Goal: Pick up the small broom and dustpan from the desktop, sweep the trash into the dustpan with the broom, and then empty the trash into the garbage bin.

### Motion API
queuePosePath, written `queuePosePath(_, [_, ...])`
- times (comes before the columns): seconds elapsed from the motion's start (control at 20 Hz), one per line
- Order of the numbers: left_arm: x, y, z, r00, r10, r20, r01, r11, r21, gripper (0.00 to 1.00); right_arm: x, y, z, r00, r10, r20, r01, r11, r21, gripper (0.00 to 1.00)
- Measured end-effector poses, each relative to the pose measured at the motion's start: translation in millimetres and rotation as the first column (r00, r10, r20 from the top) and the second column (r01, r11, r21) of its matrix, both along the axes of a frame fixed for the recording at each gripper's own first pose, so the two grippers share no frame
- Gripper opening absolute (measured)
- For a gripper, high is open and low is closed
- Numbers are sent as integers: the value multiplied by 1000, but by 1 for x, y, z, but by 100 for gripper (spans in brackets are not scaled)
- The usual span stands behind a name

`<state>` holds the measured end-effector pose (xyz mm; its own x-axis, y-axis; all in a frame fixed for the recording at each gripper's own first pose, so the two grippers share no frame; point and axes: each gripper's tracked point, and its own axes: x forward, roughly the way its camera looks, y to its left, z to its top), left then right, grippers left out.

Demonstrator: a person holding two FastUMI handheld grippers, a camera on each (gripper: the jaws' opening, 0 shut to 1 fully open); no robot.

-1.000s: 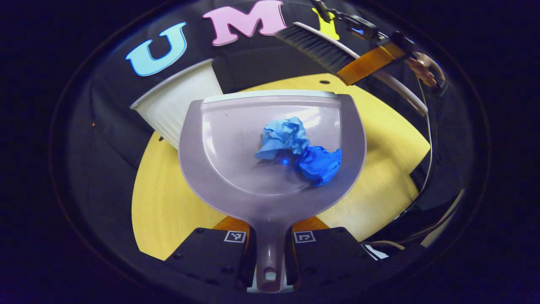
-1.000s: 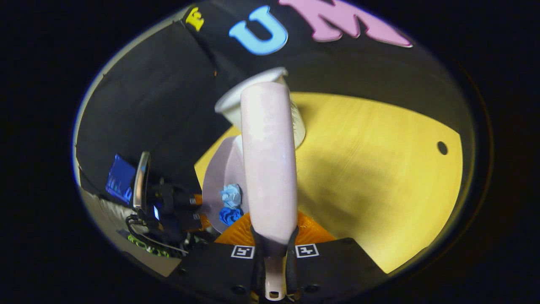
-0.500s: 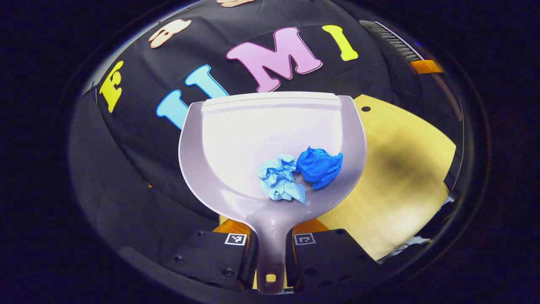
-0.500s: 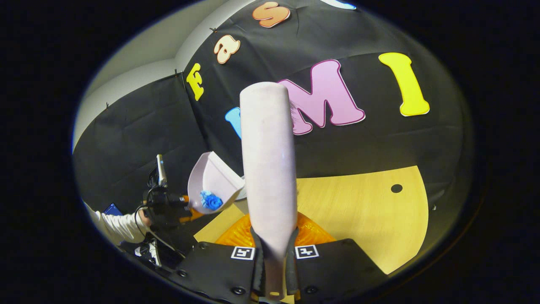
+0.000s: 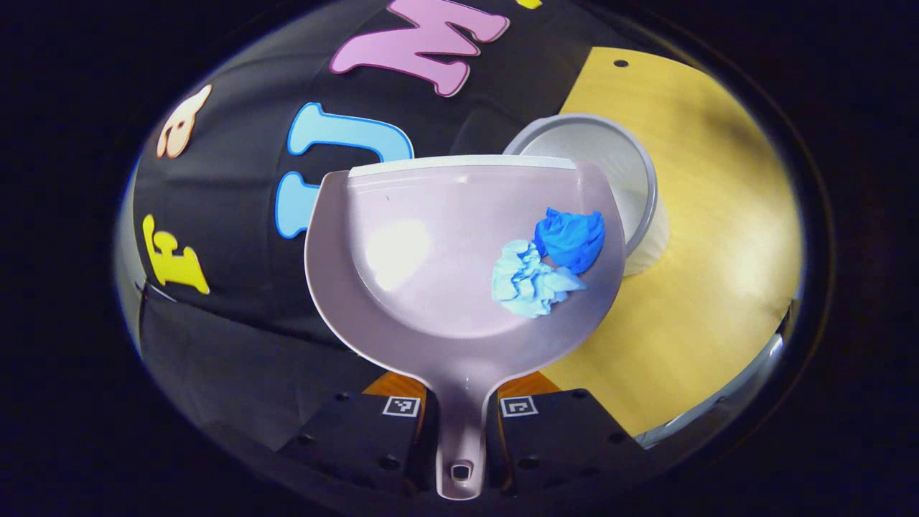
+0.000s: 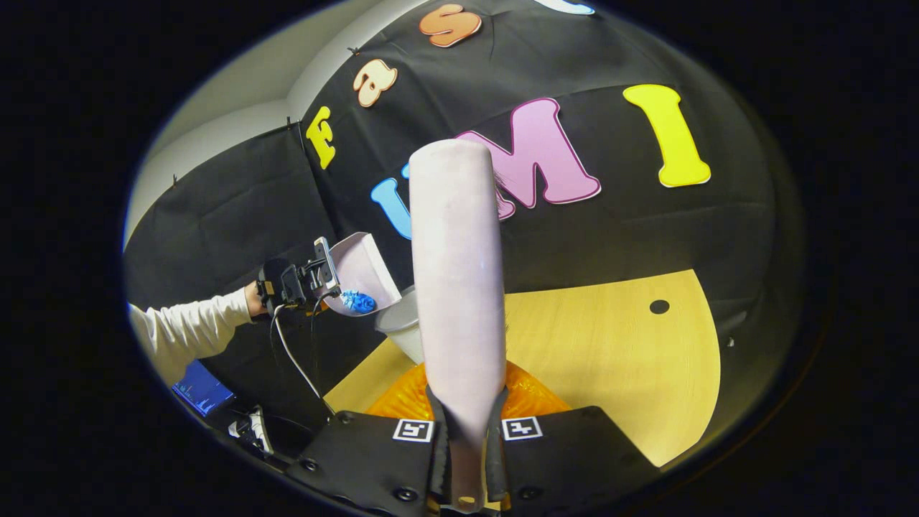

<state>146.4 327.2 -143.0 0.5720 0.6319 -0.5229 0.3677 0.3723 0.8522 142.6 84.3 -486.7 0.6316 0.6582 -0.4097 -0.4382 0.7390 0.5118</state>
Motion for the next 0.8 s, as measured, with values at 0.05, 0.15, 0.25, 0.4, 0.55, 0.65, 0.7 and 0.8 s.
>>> queuePosePath(0.05, [0, 4, 7, 999, -23, -31, 25, 998, 63, 24, -1, -1, -2, 1000, 4, -4, -4, 1000, -6, 20])
queuePosePath(0.15, [-3, 13, 20, 994, -65, -86, 80, 980, 185, 24, -4, -2, -5, 1000, 8, -12, -8, 1000, -5, 21])
queuePosePath(0.25, [-5, 19, 37, 983, -105, -148, 146, 943, 300, 24, -7, -4, -9, 1000, 11, -27, -11, 1000, -5, 20])
queuePosePath(0.4, [1, 43, 60, 952, -180, -246, 286, 805, 519, 24, -11, -6, -21, 999, 21, -44, -22, 999, -30, 21])
queuePosePath(0.55, [4, 49, 68, 940, -227, -254, 336, 746, 575, 24, -11, -10, -27, 999, 28, -42, -31, 998, -58, 20])
queuePosePath(0.65, [7, 47, 68, 946, -271, -179, 324, 762, 560, 24, -11, -13, -28, 999, 28, -43, -31, 998, -63, 21])
queuePosePath(0.7, [8, 47, 67, 952, -283, -119, 302, 790, 534, 24, -10, -13, -27, 999, 27, -44, -30, 998, -63, 20])
queuePosePath(0.8, [7, 41, 61, 958, -284, 28, 246, 872, 424, 24, -8, -16, -25, 999, 18, -43, -21, 998, -65, 20])
